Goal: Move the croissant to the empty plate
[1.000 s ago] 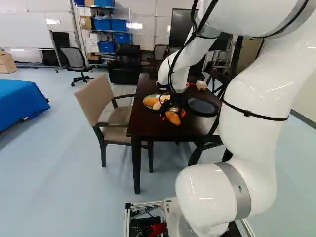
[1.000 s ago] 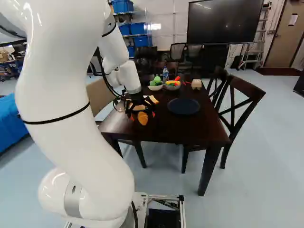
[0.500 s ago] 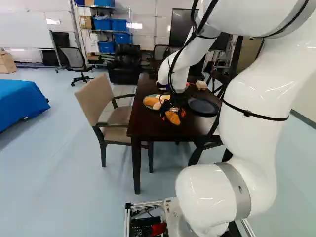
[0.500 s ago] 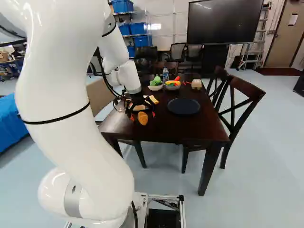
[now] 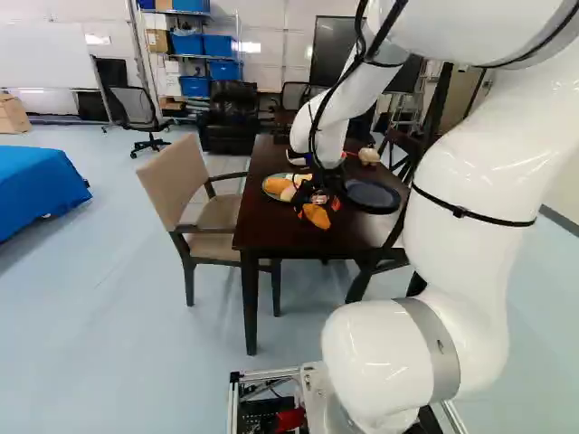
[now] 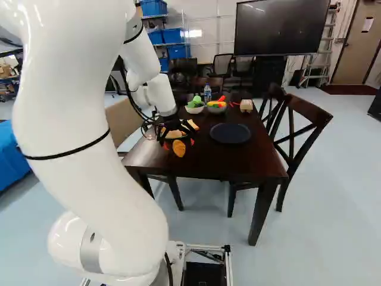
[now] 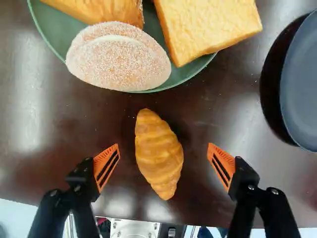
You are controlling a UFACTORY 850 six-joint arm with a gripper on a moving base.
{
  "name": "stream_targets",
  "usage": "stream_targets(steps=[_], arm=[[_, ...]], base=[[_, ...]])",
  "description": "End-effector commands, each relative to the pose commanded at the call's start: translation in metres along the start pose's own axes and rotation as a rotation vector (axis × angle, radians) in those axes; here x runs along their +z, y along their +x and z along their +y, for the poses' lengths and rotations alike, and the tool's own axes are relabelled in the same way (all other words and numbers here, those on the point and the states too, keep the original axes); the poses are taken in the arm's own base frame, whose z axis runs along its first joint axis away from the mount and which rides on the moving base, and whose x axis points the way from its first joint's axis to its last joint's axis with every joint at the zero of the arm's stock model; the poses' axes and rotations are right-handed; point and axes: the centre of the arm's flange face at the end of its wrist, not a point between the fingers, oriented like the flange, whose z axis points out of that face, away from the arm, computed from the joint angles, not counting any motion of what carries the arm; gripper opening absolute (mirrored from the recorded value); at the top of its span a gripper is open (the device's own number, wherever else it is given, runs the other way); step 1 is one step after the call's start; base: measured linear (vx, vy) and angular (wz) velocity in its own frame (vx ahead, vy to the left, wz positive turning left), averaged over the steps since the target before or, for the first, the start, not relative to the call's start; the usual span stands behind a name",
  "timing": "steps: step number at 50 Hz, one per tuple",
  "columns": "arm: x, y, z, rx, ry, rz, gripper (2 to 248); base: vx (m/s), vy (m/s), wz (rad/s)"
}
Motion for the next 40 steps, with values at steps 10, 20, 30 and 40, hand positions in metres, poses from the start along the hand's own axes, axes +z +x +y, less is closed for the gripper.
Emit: stream_targets(steps=[10, 20, 30, 40], arm=[[-0.0059, -0.0014, 0.0002, 0.001, -0.002, 0.011, 238], [-0.0059, -0.0016, 0.0002, 0.001, -0.002, 0.009, 238], [-0.0059, -0.0018, 0.0001, 0.003, -0.001, 0.007, 217], [-0.0059, -0.0018, -0.0001, 0.006, 0.001, 0.007, 193]], base=[[0.000, 0.000, 0.000], [0.000, 0.000, 0.000], [0.000, 0.000, 0.000], [0.000, 0.000, 0.000]])
